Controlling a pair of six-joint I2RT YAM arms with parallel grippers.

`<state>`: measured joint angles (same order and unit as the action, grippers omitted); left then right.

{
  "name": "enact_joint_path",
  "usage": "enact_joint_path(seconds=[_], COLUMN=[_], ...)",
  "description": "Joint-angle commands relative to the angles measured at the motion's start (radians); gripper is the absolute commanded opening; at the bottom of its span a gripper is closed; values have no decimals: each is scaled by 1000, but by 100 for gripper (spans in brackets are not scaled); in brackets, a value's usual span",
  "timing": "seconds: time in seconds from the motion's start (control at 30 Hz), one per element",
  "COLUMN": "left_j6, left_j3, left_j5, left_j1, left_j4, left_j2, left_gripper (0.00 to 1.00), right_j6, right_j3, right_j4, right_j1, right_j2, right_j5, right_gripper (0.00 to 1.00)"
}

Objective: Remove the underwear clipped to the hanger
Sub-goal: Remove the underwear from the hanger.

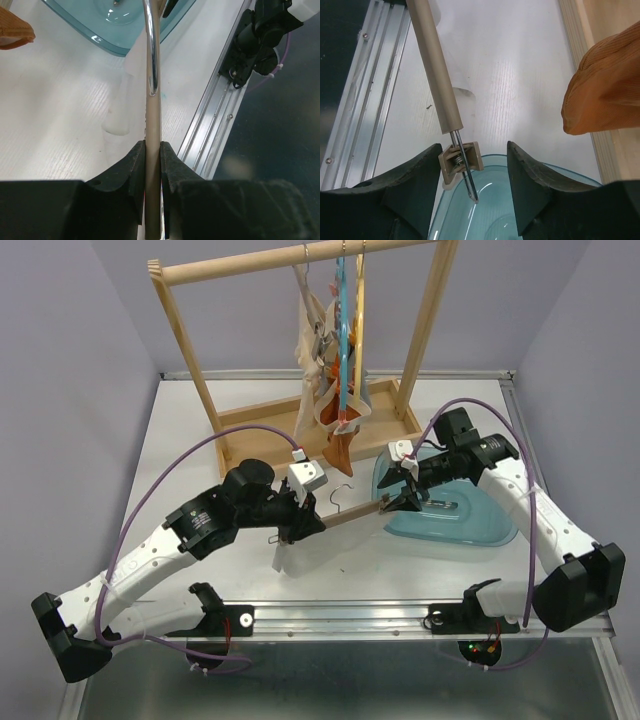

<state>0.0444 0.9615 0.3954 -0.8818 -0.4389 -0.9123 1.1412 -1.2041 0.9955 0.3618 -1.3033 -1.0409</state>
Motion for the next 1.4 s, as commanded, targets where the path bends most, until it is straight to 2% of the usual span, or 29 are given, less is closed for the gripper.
enact_joint_path(seconds=[0.0, 0.13, 0.2, 0.23, 0.27, 0.4, 0.47, 0.53, 0.6, 0.73, 0.87, 1.0, 1.13, 1.37], left_j6=[-15, -14, -14, -14, -15, -12, -12, -14, -17, -17, -20, -21, -23, -24], left_j3=[-4, -4, -4, -4, -4, -4, -4, -4, -6, -10, -3, 8, 20, 34], left_j5=[10, 5, 3, 3, 2, 2, 2, 2, 2, 11, 20, 26, 36, 40], left_j1=[-3, -3, -3, -3, -3, -3, -3, -3, -3, -3, -3, -3, -5, -9], left_j4=[37, 37, 35, 35, 35, 37, 37, 40, 42, 54, 60, 71, 84, 95], left_j2=[15, 15, 16, 16, 18, 21, 18, 15, 9, -2, -22, -39, -57, -71], left_gripper=[0, 0, 0, 0, 0, 0, 0, 0, 0, 0, 0, 0, 0, 0], right_j6=[-20, -24, -23, -23, -21, -15, -14, -17, -23, -46, -89, -149, -191, -235], right_j3=[-64, -51, -42, -40, -38, -35, -40, -45, -48, -63, -106, -158, -184, -154], right_j4=[3, 5, 6, 6, 8, 11, 14, 18, 15, 14, 14, 12, -9, -63], right_j1=[6, 6, 6, 6, 6, 6, 6, 6, 6, 6, 8, 37, 117, 183], right_j2=[42, 52, 53, 53, 53, 61, 64, 70, 70, 70, 61, 10, -45, -94], right_j5=[18, 25, 25, 22, 19, 12, 7, 1, -2, -25, -89, -127, -79, -4], right_gripper=[57, 39, 33, 27, 27, 10, 5, 5, 22, 77, 84, 84, 84, 79])
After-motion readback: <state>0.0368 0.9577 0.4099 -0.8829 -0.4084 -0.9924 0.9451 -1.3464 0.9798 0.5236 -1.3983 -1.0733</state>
